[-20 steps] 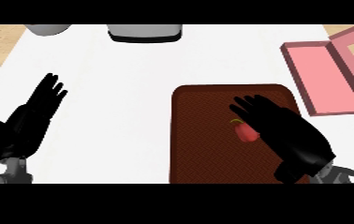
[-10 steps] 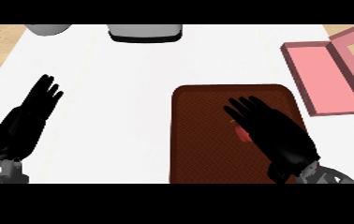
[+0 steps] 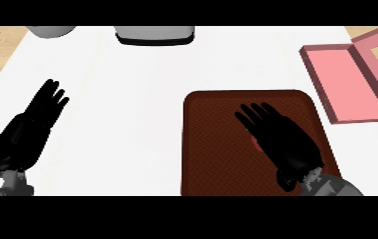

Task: Pick the bell pepper from the tray and place it in the cardboard box

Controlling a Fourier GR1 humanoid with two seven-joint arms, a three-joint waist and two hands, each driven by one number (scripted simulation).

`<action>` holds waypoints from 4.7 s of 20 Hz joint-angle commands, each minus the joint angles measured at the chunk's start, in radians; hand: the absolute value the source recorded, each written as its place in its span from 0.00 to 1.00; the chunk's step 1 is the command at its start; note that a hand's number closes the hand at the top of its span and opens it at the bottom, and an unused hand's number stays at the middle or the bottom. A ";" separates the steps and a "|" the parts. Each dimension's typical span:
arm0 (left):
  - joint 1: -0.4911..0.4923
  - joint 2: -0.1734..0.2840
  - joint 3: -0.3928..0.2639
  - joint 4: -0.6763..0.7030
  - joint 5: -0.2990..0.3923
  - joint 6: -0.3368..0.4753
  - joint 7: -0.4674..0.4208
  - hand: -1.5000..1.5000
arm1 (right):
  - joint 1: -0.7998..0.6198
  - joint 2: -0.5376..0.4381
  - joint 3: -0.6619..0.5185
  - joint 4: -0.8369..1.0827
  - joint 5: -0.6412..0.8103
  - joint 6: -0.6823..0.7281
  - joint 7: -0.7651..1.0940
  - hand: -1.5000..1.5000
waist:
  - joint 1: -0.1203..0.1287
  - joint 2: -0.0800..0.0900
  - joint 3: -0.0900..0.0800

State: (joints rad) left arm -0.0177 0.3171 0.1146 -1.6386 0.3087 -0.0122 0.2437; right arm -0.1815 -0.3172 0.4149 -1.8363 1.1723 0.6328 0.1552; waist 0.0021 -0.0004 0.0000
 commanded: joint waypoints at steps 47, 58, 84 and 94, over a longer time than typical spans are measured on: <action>-0.048 -0.090 0.064 -0.030 -0.064 -0.107 0.057 0.50 | -0.438 0.315 -0.689 0.706 0.070 -0.218 0.404 1.00 | 0.057 0.025 0.001; -0.025 -0.090 0.076 0.004 -0.091 -0.109 0.017 0.50 | -0.827 0.255 -0.687 1.074 0.172 -0.534 0.491 1.00 | 0.032 0.010 0.000; -0.068 -0.108 0.092 0.021 -0.107 -0.078 0.026 0.50 | -0.982 -0.075 -0.709 1.023 0.248 -0.560 0.637 1.00 | 0.005 0.003 0.000; -0.030 -0.109 0.093 -0.014 -0.095 -0.105 0.036 0.50 | -0.897 -0.148 -0.756 1.175 0.187 -0.788 0.474 1.00 | 0.016 0.007 0.000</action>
State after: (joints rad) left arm -0.0414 0.2075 0.2021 -1.6650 0.2121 -0.1092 0.2911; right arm -1.0993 -0.4536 -0.3213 -0.7349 1.3779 -0.0604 0.6697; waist 0.0136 0.0037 0.0002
